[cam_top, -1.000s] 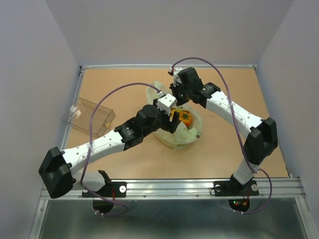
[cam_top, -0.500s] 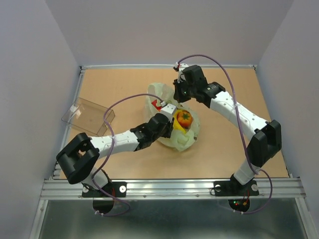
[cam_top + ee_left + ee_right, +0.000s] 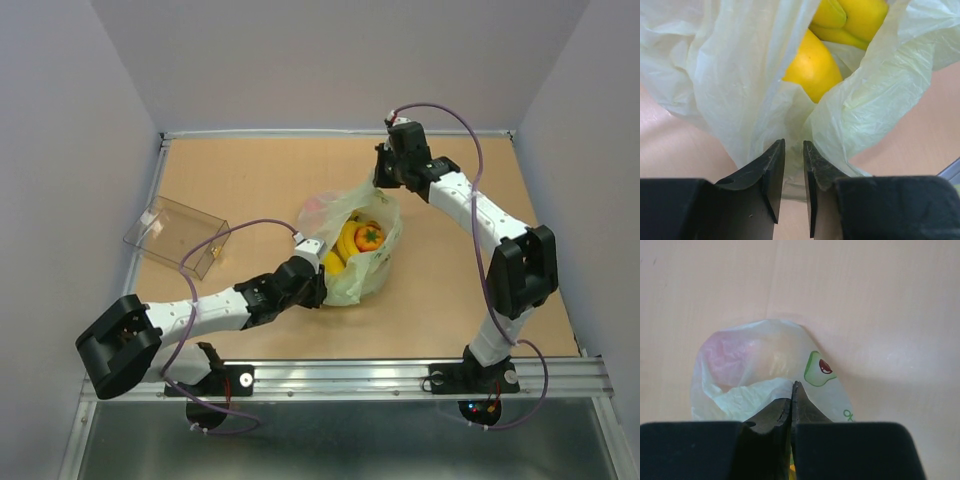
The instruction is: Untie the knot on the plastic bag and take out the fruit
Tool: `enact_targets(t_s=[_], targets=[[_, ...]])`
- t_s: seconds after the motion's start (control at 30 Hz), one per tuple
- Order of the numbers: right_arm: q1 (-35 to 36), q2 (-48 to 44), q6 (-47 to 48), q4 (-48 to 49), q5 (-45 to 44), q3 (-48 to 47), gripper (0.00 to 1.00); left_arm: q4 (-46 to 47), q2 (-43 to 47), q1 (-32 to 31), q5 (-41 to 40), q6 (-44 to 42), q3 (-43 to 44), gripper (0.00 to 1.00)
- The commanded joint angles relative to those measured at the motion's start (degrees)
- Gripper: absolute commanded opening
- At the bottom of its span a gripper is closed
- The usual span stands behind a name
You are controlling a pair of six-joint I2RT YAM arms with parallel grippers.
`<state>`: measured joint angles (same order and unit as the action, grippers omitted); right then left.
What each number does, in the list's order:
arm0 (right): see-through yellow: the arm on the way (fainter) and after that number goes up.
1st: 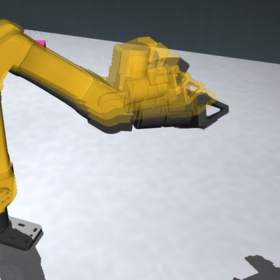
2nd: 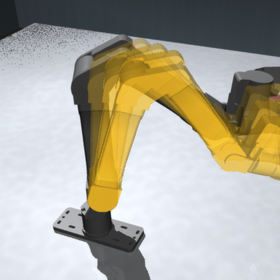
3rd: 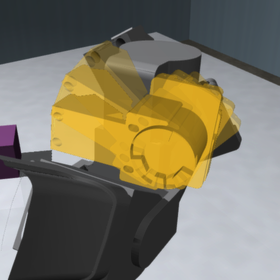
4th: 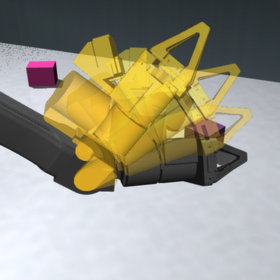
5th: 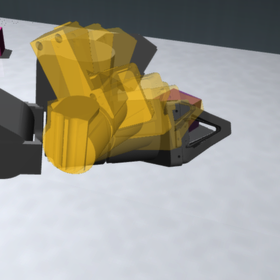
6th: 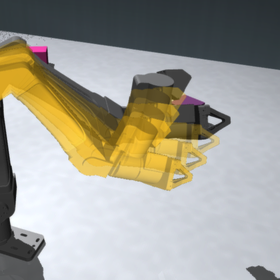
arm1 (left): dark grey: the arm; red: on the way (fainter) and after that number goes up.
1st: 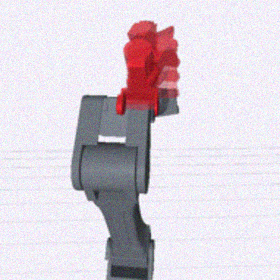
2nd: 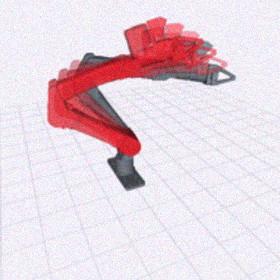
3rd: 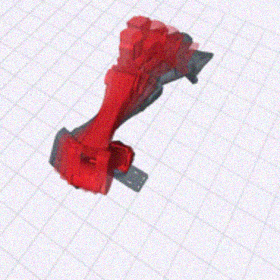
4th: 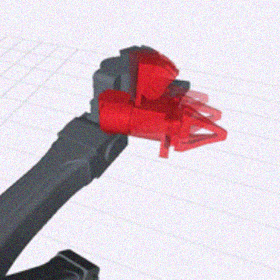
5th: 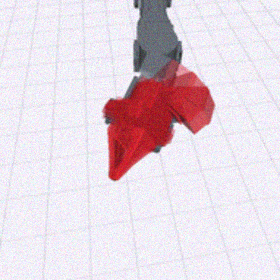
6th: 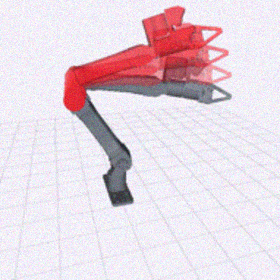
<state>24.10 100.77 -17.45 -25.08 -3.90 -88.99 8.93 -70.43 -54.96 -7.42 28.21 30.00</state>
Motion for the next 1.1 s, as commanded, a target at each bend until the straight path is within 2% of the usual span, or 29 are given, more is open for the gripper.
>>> enact_targets(t_s=[0.0, 0.03, 0.1, 0.13, 0.17, 0.23, 0.27, 0.33, 0.4, 0.57, 0.7, 0.8, 0.97, 1.07], targets=[[0.6, -1.0, -1.4, 3.5, -0.1, 2.5, 0.12, -1.5, 1.4, -1.1, 0.9, 2.7, -0.8, 0.37], [0.7, -1.6, -0.8, 3.6, 0.6, 2.9, 0.31, -1.5, 1.5, -1.3, 0.6, 2.7, -0.8, 0.39], [0.9, -4.3, -0.4, 3.5, 2.8, 4.6, 0.52, -1.8, 2.4, -1.4, 0.0, 2.2, 0.8, 0.48], [1.0, -5.7, -0.3, 3.5, 2.9, 5.4, 0.70, -2.1, 2.7, -1.4, -0.9, 1.9, 1.6, 0.52], [1.6, -7.1, -0.2, 3.5, 2.5, 6.5, 0.78, -2.4, 3.0, -1.4, -1.5, 1.6, 3.4, 0.58], [2.4, -11.5, -0.4, 3.4, 1.7, 9.7, 0.92, -2.8, 3.0, -1.4, -3.2, 1.1, 5.1, 0.62], [2.9, -13.0, -0.7, 3.3, 1.4, 10.8, 0.95, -3.0, 3.1, -1.5, -3.6, 1.0, 5.9, 0.64], [4.1, -17.9, -2.5, 2.8, 0.9, 15.0, 1.00, -3.2, 2.8, -1.5, -4.4, 0.7, 7.6, 0.68], [5.8, -21.2, -5.4, 2.0, -0.6, 18.3, 1.00, -3.6, 2.3, -1.5, -4.7, 0.9, 8.4, 0.73], [8.4, -31.2, -12.3, -0.7, -3.9, 29.8, 1.00, -3.7, 1.6, -1.5, -5.0, 1.6, 8.2, 0.74], [9.6, -35.7, -17.1, -2.0, -3.8, 37.6, 1.00, -3.7, 0.0, -1.6, -5.0, 2.4, 7.9, 0.75], [9.9, -37.0, -19.9, -2.6, -2.7, 41.9, 0.97, -4.0, -0.3, -1.6, -5.6, 3.3, 7.1, 0.75], [10.1, -37.4, -23.6, -2.6, -0.9, 50.5, 0.86, -5.1, -1.5, -1.6, -6.5, 5.9, 5.4, 0.73], [10.1, -37.1, -24.6, -2.6, -0.2, 52.4, 0.85, -6.5, -1.8, -1.6, -6.8, 7.5, 5.1, 0.73]])
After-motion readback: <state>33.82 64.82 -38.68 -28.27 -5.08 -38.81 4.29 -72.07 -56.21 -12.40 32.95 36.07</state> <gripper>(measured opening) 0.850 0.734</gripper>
